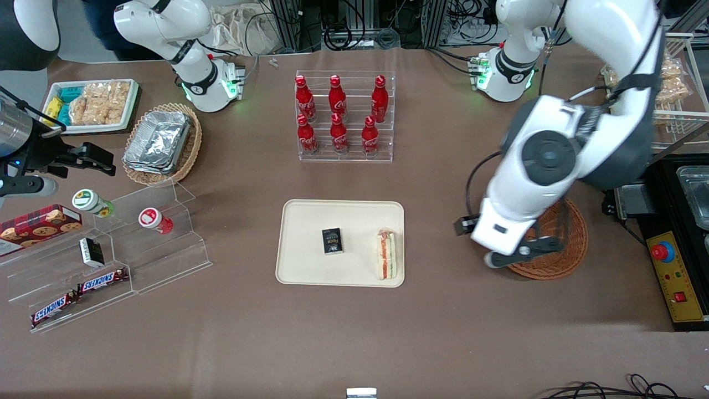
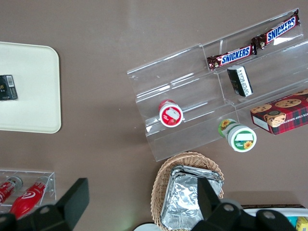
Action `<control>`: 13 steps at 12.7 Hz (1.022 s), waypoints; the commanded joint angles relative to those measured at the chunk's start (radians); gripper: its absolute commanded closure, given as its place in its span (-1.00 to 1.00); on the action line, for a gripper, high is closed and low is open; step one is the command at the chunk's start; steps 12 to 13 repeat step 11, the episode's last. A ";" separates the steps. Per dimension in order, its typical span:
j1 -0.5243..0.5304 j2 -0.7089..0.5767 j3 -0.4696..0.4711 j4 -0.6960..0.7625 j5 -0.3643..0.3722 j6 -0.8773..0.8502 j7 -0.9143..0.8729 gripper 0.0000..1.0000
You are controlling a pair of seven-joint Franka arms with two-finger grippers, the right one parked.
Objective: Place sandwich from basket to tray
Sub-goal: 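Open the left gripper and raise it back toward the basket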
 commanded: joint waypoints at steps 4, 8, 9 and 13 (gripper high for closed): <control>-0.030 -0.298 0.280 -0.293 -0.221 0.000 0.434 -1.00; -0.109 -0.342 0.418 -0.320 -0.223 -0.016 0.581 -1.00; -0.107 -0.315 0.418 -0.275 -0.209 -0.026 0.605 -1.00; -0.109 -0.267 0.413 -0.197 -0.189 -0.080 0.630 -1.00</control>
